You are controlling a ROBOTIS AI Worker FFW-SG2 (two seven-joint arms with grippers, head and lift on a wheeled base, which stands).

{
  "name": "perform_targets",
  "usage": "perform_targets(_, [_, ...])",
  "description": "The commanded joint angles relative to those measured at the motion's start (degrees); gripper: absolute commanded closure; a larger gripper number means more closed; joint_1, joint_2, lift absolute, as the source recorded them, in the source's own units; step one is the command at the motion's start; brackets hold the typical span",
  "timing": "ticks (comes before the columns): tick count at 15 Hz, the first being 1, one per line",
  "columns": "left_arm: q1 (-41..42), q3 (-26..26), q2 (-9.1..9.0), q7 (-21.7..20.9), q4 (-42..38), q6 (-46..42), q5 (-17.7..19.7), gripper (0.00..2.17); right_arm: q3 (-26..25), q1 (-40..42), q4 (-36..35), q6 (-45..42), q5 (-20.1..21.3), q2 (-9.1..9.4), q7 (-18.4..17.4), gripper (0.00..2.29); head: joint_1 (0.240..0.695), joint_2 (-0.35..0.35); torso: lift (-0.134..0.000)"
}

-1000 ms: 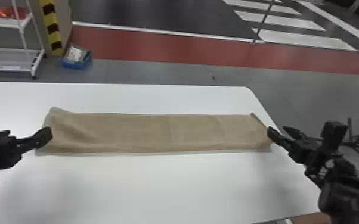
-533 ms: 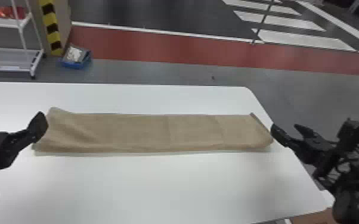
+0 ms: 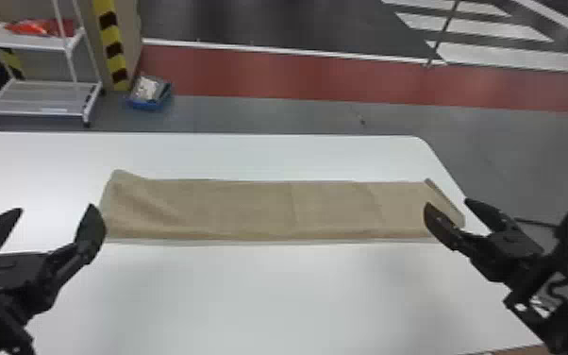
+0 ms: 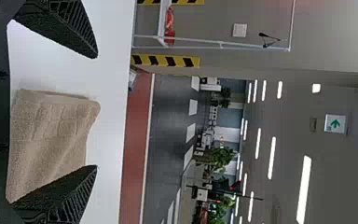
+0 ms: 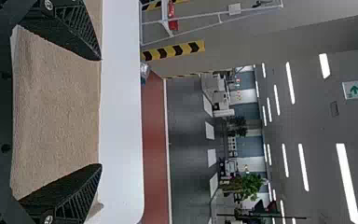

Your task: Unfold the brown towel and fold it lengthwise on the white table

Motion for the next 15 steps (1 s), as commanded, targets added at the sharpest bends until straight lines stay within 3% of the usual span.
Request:
perform_targets(1, [3.68,-0.02,0.00,0.61,-0.67,-4.90,-0.68,0.03,2.76,3.93,-2.71,-0.83,-0.11,3.05,-1.33,0.07,0.695,-0.150,-0.123])
perform_targets(2, [4.38,-0.72,-0.08,1.48,-0.76,-5.25,-1.12,0.03,4.96,6.04,-3.68,-2.94,0.24,4.10,-3.35,0.06,0.695,-0.139,-0.123])
perform_targets(4, [5.53,-2.92,0.00,2.19,-1.37,-6.30,-2.70,0.03,11.20,10.79,-5.09,-12.79,1.47,4.19,-9.15,0.05,0.695,-0.112,-0.123])
perform_targets(9, [6.76,-6.43,0.71,4.65,-1.46,-9.82,-4.81,0.03,17.97,15.80,-9.92,-13.84,1.65,4.68,-12.49,0.06,0.695,-0.053,-0.123])
perform_targets(15, [6.93,-7.14,0.88,5.35,1.53,-18.96,-6.13,0.03,27.11,18.70,-13.52,-13.84,5.34,4.68,-16.80,0.07,0.695,0.025,-0.123])
